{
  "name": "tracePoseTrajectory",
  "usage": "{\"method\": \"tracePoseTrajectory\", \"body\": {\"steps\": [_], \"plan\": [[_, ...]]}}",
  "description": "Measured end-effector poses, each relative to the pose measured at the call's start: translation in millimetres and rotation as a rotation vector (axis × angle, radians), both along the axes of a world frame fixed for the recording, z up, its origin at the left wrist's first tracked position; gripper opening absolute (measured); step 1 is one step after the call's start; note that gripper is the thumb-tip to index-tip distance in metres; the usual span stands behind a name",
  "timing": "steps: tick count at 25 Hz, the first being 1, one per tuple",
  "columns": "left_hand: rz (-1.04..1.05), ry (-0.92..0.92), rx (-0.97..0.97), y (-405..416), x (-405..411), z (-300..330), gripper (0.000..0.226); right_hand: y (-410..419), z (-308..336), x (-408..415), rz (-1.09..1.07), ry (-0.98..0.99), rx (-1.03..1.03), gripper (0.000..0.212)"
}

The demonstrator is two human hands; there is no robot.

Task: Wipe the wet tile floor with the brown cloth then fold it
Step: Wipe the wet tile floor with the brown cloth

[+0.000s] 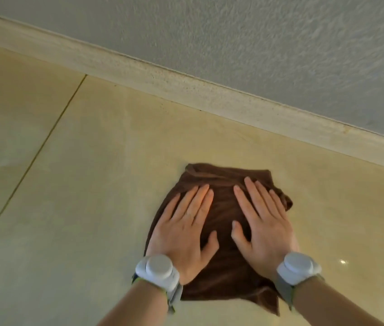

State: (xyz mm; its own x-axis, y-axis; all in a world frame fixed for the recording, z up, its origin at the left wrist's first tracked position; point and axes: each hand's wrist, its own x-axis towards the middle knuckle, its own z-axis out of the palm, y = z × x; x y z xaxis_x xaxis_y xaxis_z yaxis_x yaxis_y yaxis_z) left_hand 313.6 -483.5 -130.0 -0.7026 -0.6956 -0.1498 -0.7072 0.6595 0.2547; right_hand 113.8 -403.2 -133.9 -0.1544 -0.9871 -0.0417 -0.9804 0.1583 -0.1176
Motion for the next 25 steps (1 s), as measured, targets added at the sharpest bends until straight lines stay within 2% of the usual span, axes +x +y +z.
{"method": "tracePoseTrajectory", "body": {"steps": [3,6,14,20,25], "plan": [[0.017,-0.002,-0.037,-56,-36,-7,0.077,-58,-8,-25,-0.067,-0.007,-0.093,0.067],[0.064,-0.009,-0.072,-99,-58,-10,0.077,-104,-10,-37,-0.085,0.002,-0.079,0.069],[0.086,0.019,-0.093,-104,-51,-11,0.074,-112,-8,-35,-0.065,0.038,-0.049,0.069],[0.207,-0.019,-0.067,-56,47,-6,0.073,-93,-3,47,0.138,0.019,-0.047,0.069],[0.463,-0.101,-0.046,0,170,0,0.075,-86,0,163,0.416,-0.048,-0.012,0.072]]}}
